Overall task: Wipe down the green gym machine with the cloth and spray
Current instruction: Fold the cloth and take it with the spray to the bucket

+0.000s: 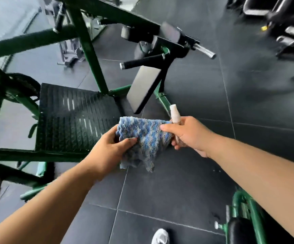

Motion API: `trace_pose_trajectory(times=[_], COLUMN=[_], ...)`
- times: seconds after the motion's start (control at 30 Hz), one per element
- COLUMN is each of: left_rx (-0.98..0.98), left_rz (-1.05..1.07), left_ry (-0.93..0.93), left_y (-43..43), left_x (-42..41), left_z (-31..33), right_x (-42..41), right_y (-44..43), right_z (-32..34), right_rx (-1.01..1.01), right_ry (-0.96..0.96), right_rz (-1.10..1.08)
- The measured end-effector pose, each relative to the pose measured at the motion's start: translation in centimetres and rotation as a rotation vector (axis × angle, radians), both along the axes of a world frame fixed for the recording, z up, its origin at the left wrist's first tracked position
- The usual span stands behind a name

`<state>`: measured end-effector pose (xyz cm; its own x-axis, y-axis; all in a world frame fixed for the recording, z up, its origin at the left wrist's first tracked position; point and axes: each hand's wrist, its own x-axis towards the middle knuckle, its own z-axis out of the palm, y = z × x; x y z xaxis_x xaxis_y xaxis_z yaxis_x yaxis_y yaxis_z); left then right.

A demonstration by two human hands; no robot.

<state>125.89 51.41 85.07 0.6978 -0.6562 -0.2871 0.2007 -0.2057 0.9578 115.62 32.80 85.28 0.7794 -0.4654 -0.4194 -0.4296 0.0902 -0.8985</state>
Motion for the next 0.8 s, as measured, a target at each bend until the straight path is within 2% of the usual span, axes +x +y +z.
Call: trace_pose_trajectory(times=[0.1, 0.2, 0.33, 0.4, 0.5, 0.57, 0.6, 0.7, 0.8], left_rx=[-0.027, -0.04, -0.049, -0.031, 0.011, 0.045, 0.012, 0.036, 0.065], left_rz=[-0.073, -0.215, -0.374, -0.463, -0.611, -0.7, -0.847, -0.888, -1.11], left_ry=[-0.016, 0.016, -0.04, -0.125, -0.424, -0.54, -0.544, -0.6, -0.585], left_y=[-7.8, -16.1, -25.1, -31.4, -40.6, -45.1, -54.3, -58.3, -68.0], left_x=[-0.2, -1.0, -1.7, -1.8, -1.4, -1.5, -3.1, -4.2, -9.5], left_z=[0.2, 0.3, 0.4, -0.3, -1.7, -1.3, -2.1, -1.3, -2.0], right_x=[-1.2, -3.8, -6.7, -8.6, -10.5, -10.8, -13.0, -13.7, -19.4], right_y=[-6.3, -13.2, -20.2, -24.9, -31.4, -34.3, -40.4, -43.1, -49.2], right_z=[0.1, 0.1, 0.0, -0.3, -0.9, -0.7, -1.4, -1.2, -1.7], right_rx=[-0.035, 0.005, 0.052, 0.053, 0.032, 0.035, 0.041, 0.022, 0.084], right_ry=[0.014, 0.027, 0.029, 0.033, 0.034, 0.041, 0.026, 0.028, 0.046], right_rz=[-0.122, -0.286, -0.459, -0.554, -0.706, -0.784, -0.933, -1.002, -1.221])
